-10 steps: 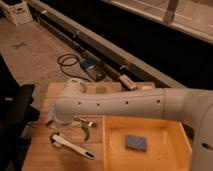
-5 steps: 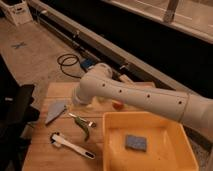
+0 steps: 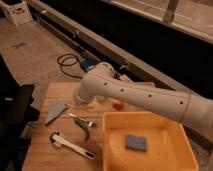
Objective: Place banana in plastic cup
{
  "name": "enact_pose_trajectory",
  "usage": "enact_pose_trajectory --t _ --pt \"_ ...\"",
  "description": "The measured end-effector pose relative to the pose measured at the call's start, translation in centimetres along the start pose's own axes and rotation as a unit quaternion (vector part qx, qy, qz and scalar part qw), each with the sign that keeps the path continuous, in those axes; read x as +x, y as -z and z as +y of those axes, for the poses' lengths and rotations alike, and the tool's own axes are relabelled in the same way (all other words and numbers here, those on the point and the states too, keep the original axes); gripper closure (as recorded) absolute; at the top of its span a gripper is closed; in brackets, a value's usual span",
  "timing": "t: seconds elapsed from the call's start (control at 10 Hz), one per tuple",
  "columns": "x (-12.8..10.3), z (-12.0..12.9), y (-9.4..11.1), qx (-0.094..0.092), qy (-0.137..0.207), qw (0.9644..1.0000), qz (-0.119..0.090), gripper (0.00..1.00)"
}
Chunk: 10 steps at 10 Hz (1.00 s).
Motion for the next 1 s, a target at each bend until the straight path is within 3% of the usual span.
enact_pose_trajectory --t 0.1,0.3,0.6,0.8,1.0 --pt "0.0 -0.1 0.1 0.004 -0.004 1.0000 -0.001 1.00" --pt "1.4 -1.5 1.0 0.036 -0.029 0.9989 -0.011 1.00" --pt "4.6 -7.4 2.2 0.087 -0.061 0.9934 -0.043 1.00" --pt "6.8 -11.2 2.9 0.120 -0.084 0.9873 -0.062 1.00" --pt "9.5 -14.0 3.8 0.164 -0.109 0.9765 -0.089 1.00"
